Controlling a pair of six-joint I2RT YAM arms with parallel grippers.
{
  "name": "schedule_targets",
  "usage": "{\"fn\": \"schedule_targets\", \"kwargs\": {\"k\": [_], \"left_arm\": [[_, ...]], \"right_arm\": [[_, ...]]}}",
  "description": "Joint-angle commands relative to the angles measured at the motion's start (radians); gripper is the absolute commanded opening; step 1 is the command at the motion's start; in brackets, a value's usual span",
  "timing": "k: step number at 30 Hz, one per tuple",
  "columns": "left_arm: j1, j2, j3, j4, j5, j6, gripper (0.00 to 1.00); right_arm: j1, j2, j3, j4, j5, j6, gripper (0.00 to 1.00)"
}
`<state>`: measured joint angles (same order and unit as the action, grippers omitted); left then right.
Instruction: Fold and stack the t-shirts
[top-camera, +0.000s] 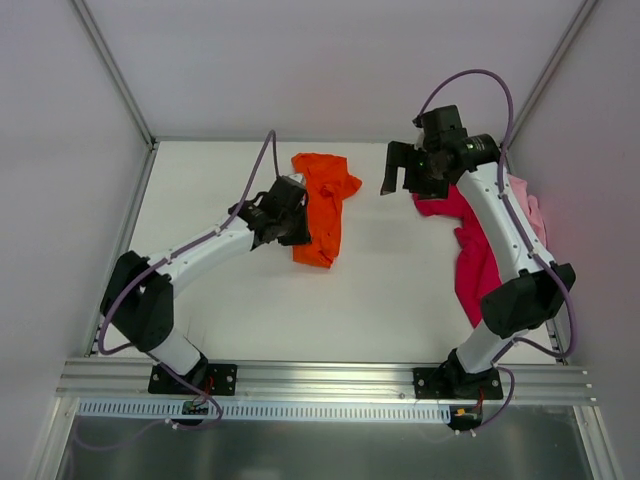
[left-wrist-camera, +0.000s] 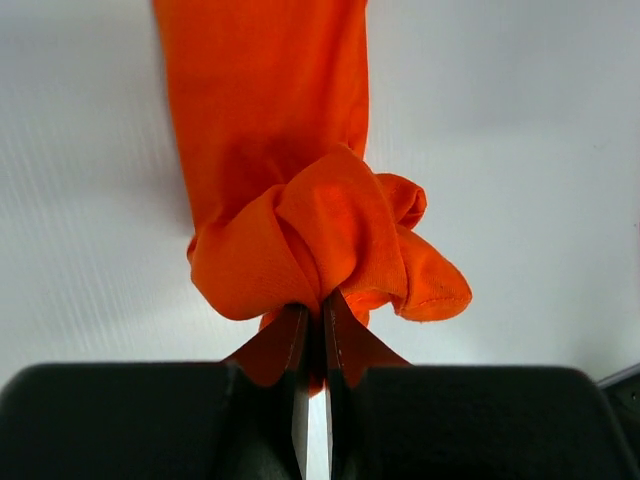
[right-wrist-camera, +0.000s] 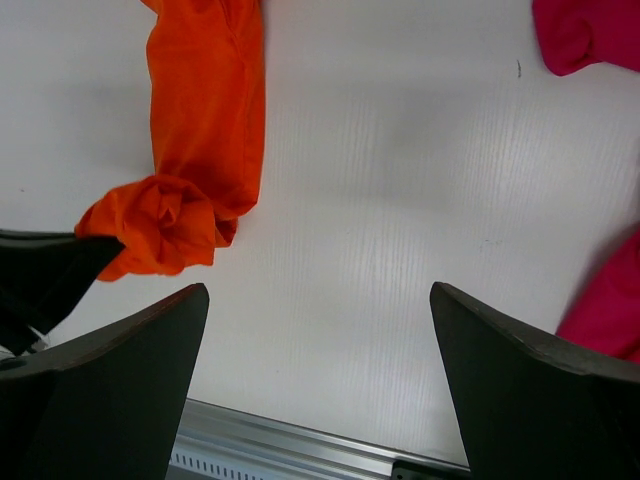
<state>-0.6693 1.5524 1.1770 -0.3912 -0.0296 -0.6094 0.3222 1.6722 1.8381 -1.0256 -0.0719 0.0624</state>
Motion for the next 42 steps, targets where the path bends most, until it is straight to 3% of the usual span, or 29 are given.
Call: {"fn": "schedule_targets", "kwargs": {"k": [1,11,24,36,37,38,40,41,42], "left_arm": [[0.028,0.069,0.116,-0.005,-0.001,0.062,0.0],[0.069,0.317,0.368,-0.055,0.025,0.122,0.0],[0.172,0.445,0.513,-0.074,0.077,0.151,0.0],[0.226,0.644,0.797,-0.166,0.161,0.204,0.0],[0.227,0.653,0.817,-0.167,0.168,0.211,0.03],[0.228,0.661,0.823,-0.17,0.177,0.217,0.17],[0.228,0.669,0.832,-0.176,0.183,0.224,0.59],[0.229,0.669,0.829,-0.176,0.18,0.226,0.89],[0.229,0.664,0.829,-0.176,0.18,0.226,0.98]], "right_arm": [[-0.006,-0.08,-0.025,0.012,0.029,-0.024,1.0],[-0.006,-0.144,-0.132,0.036,0.03,-0.041,1.0],[-0.008,-0.134,-0.142,0.033,0.034,-0.055,1.0],[-0.008,-0.095,-0.126,0.027,0.026,-0.053,1.0],[-0.008,-0.095,-0.126,0.025,0.026,-0.055,1.0],[-0.006,-0.092,-0.126,0.024,0.026,-0.055,1.0],[-0.008,-0.091,-0.129,0.025,0.027,-0.055,1.0],[-0.008,-0.092,-0.131,0.025,0.029,-0.055,1.0],[-0.008,-0.091,-0.134,0.025,0.03,-0.055,1.0]]}}
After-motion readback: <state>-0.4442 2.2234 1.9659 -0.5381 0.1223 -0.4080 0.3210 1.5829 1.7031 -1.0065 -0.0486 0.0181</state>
